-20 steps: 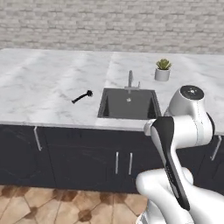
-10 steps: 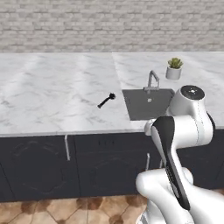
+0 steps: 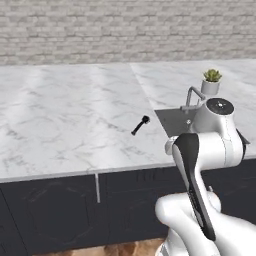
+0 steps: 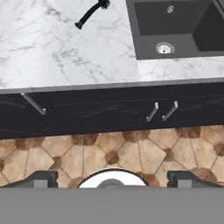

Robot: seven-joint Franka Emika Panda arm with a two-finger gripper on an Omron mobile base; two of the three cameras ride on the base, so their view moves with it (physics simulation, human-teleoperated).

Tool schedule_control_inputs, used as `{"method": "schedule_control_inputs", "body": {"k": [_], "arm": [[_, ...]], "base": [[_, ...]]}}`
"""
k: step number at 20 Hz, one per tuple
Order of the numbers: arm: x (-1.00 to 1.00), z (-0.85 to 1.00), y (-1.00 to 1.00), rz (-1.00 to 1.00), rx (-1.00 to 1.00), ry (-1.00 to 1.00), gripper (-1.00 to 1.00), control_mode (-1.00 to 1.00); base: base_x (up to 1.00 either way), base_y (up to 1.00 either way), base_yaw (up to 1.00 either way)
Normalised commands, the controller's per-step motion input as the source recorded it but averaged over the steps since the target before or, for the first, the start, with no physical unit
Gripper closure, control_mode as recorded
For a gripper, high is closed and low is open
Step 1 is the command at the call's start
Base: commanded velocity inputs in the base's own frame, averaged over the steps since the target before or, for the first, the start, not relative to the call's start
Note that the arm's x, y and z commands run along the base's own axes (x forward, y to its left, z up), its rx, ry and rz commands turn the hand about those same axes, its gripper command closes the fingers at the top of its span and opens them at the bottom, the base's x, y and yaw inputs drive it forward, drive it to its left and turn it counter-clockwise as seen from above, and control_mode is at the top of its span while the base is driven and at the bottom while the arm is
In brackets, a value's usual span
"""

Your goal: Grab the spray bottle from the cabinet, then place it next to the cutting board for sanitizing. Then grab the dish brush from the countertop next to the sink and place it next to the cutting board.

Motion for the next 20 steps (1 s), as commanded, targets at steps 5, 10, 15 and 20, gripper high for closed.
{"method": "schedule_control_inputs", "body": {"k": [5, 10, 15, 20], "arm": [[0.0, 0.0, 0.0, 0.0, 0.0, 0.0, -1.0, 1.0], [0.0, 0.0, 0.0, 0.0, 0.0, 0.0, -1.0, 1.0], [0.0, 0.0, 0.0, 0.0, 0.0, 0.0, -1.0, 1.0], [0.0, 0.0, 0.0, 0.0, 0.0, 0.0, -1.0, 1.0]], "base": [[0.68, 0.37, -0.16], [0.39, 0.3, -0.18], [0.5, 0.01, -0.19], [0.62, 0.22, -0.21]]}}
